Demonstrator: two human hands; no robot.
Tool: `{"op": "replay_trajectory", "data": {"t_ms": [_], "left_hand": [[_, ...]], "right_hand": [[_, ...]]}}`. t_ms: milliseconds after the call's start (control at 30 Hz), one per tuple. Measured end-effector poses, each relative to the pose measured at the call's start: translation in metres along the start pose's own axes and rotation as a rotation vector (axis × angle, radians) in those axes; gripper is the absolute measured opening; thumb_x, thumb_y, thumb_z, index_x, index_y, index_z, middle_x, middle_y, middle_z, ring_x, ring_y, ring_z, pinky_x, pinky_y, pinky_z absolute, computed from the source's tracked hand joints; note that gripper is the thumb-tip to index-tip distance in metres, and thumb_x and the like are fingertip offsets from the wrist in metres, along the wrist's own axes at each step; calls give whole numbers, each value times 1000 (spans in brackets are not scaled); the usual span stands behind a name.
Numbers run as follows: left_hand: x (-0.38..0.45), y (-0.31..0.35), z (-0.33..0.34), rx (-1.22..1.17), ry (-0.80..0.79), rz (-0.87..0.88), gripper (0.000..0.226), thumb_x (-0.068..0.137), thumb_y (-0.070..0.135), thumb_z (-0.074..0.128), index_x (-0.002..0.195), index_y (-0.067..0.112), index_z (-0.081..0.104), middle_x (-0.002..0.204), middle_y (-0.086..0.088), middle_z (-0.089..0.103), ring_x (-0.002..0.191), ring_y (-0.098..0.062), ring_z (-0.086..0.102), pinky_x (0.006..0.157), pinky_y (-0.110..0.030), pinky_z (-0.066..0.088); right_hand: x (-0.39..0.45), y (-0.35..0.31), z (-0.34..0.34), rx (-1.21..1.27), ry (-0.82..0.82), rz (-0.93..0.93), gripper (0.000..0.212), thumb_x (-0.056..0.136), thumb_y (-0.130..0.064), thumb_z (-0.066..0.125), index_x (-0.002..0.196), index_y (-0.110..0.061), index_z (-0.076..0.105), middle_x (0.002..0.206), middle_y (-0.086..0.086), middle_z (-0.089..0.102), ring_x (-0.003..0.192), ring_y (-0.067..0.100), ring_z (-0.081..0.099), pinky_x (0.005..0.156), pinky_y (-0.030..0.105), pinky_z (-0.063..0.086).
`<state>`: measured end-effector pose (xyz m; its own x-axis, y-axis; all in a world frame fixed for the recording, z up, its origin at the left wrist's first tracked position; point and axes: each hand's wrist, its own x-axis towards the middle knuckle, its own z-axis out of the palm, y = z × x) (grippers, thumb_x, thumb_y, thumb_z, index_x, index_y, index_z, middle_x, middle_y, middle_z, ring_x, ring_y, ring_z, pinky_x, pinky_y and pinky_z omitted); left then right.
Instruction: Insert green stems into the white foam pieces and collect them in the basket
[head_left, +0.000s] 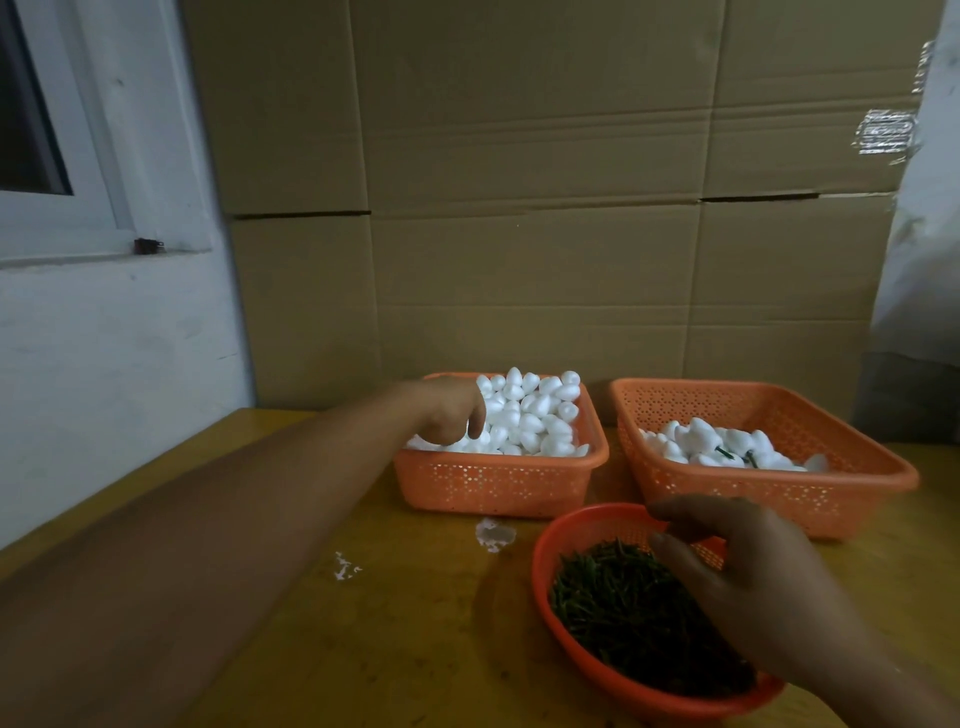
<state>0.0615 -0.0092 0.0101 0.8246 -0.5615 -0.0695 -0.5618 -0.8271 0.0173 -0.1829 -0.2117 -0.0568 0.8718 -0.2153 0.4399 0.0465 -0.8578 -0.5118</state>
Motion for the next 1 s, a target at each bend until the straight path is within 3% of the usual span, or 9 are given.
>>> {"op": "replay_trajectory", "data": {"t_ms": [133, 233, 367, 433, 533, 600, 833, 1000], "left_hand": [[11, -3, 7, 88, -104, -17, 44, 90, -3, 55, 121, 26, 68, 138, -3, 51, 121, -20, 50, 82, -28, 47], [15, -8, 12, 116, -96, -18, 41, 91, 1, 55, 116, 30, 71, 141, -5, 47, 122, -24, 50, 82, -31, 52], [17, -14, 18, 89, -43, -17, 29, 91, 11, 63, 116, 23, 71, 144, -8, 48, 123, -27, 50, 96, -37, 52], [16, -15, 21, 40, 1, -2, 26, 91, 14, 65, 116, 20, 72, 139, -8, 52, 124, -28, 51, 92, -31, 48], [12, -15, 18, -75, 77, 42, 27, 87, 9, 72, 113, 15, 71, 104, 5, 60, 103, -18, 58, 75, -23, 43], [10, -14, 15, -152, 157, 67, 24, 86, 8, 72, 109, 17, 70, 89, 13, 54, 93, -14, 56, 77, -24, 44], [-11, -6, 24, -551, 403, 192, 23, 90, 9, 68, 86, 31, 63, 92, 7, 68, 88, -14, 63, 89, -41, 54], [-44, 17, 38, -685, 535, 309, 33, 85, -1, 67, 89, 31, 66, 98, 17, 66, 91, -5, 66, 81, -30, 55]], "right_hand": [[-1, 1, -1, -16, 15, -6, 30, 86, -40, 68, 116, -38, 70, 93, -22, 67, 99, 1, 59, 90, 36, 52], [-1, 0, 0, -33, 14, -15, 29, 86, -39, 68, 116, -37, 70, 91, -23, 66, 98, 1, 59, 89, 35, 52], [-1, 1, 2, -48, 10, -24, 28, 87, -40, 69, 115, -38, 70, 90, -23, 67, 95, -1, 59, 86, 33, 52], [-1, 1, 2, -60, 2, -28, 29, 87, -42, 68, 115, -39, 69, 91, -22, 67, 95, -1, 59, 86, 31, 52], [-1, 1, 2, -70, 2, -31, 29, 86, -43, 67, 115, -40, 69, 93, -22, 66, 94, -1, 59, 85, 31, 53], [-2, 1, 1, -65, 6, -29, 30, 85, -43, 67, 115, -40, 70, 93, -21, 66, 94, -1, 60, 85, 32, 53], [-2, -2, 0, -73, -14, -34, 31, 87, -42, 66, 118, -38, 69, 94, -23, 66, 95, -1, 59, 86, 31, 53], [-4, -7, -2, -88, -26, -49, 30, 86, -37, 73, 117, -37, 70, 90, -27, 64, 95, -2, 57, 83, 29, 51]]}}
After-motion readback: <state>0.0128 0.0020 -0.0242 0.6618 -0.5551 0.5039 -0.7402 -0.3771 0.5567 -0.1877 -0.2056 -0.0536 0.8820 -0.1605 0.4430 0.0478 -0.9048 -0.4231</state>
